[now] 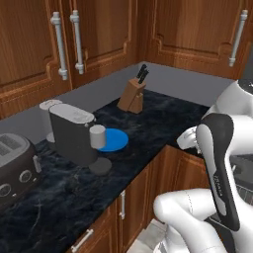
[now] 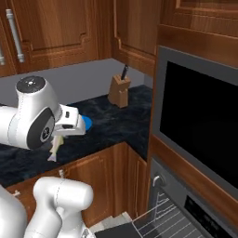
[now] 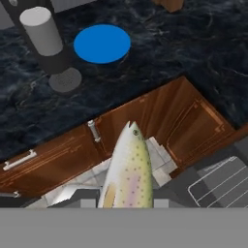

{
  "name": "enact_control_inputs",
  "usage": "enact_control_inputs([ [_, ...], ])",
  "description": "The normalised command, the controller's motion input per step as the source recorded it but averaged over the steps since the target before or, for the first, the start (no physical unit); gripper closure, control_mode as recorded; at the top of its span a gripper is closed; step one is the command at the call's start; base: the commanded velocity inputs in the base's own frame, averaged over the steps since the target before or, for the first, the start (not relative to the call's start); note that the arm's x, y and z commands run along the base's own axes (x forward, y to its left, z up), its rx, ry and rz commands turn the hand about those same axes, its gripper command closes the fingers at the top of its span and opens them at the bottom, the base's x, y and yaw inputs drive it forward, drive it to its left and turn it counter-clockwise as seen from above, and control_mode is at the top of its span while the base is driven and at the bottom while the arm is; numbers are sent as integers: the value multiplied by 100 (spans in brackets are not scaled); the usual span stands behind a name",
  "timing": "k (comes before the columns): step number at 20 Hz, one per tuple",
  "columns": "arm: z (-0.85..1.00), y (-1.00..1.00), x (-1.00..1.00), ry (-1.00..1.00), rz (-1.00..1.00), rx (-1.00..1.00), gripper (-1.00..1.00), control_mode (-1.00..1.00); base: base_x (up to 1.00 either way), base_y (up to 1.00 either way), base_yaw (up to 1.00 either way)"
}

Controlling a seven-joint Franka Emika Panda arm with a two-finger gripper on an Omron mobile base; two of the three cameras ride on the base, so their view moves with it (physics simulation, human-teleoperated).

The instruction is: Take the fish from the oven and place it on the plate on the counter.

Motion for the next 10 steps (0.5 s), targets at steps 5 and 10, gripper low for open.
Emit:
enact_control_inputs([
  [5, 0, 0, 0, 0, 0, 0, 100, 100, 87, 11, 5],
  [10, 0, 0, 0, 0, 0, 0, 100, 100, 99, 16, 4],
])
